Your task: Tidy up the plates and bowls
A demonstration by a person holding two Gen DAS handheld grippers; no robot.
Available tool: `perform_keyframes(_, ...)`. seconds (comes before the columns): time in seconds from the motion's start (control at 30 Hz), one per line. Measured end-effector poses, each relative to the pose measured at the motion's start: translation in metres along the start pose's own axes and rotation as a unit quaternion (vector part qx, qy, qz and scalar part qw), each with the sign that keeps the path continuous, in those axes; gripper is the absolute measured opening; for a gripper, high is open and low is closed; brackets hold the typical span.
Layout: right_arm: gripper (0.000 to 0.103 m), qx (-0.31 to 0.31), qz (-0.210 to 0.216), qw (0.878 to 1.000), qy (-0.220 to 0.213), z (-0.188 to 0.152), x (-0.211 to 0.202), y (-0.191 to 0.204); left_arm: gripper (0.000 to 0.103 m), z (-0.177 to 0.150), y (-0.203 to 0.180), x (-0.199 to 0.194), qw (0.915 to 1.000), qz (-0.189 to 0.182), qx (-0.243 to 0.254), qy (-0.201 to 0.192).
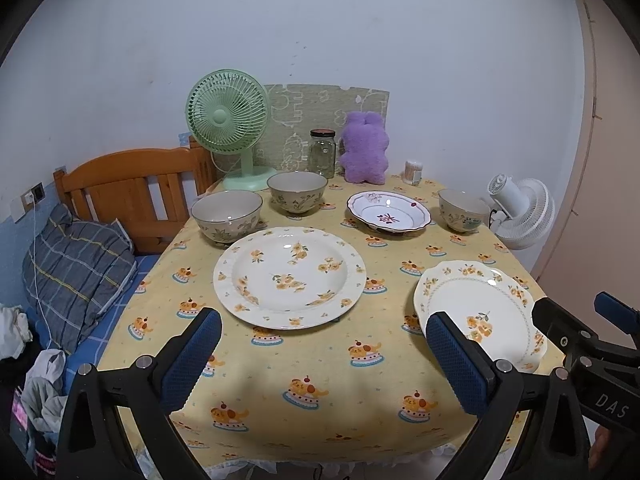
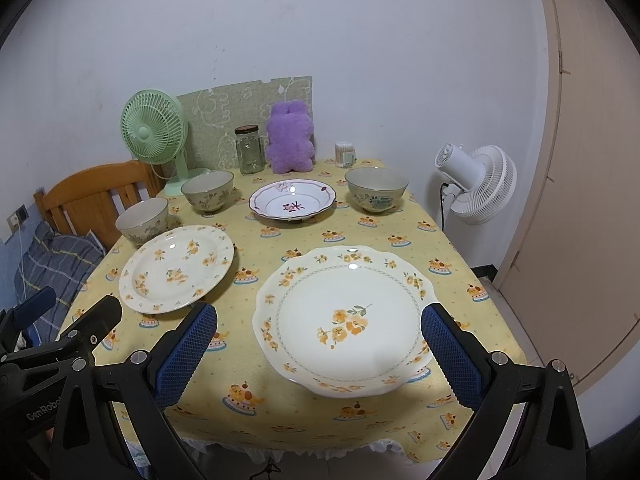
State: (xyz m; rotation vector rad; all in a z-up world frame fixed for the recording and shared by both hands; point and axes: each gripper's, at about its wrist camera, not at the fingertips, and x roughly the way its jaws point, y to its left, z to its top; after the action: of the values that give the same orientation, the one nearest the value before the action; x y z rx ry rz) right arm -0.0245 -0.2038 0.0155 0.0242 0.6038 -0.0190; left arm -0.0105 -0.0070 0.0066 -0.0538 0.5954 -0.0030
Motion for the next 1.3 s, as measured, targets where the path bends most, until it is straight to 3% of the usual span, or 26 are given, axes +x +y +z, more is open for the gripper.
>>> perform_keyframes(0.27, 0.103, -0.003, -0.005, 1.0, 0.007, 0.001, 0.004, 0.006, 0.101, 0.002, 0.001, 0.003, 1.0, 0.0, 0.007, 0.0)
perform_keyframes(0.8, 0.097, 0.005, -0.038, 0.999, 0.032, 0.005, 0.028, 0.021, 0.077, 0.009, -0.008, 0.034, 0.9982, -0.03, 0.044, 0.027)
perform_keyframes(1.1, 0.092, 0.018, -0.046, 0.997, 0.056, 0.013, 0.06, -0.01, 0.067, 0.015, -0.048, 0.071, 0.9946, -0.053, 0.066, 0.06)
perform_keyframes(1.3, 0.088, 0.014, -0.044, 0.995, 0.086, 0.026, 0.099, -0.042, 0.067, 0.018, -0.081, 0.105, 0.9925, -0.052, 0.06, 0.093)
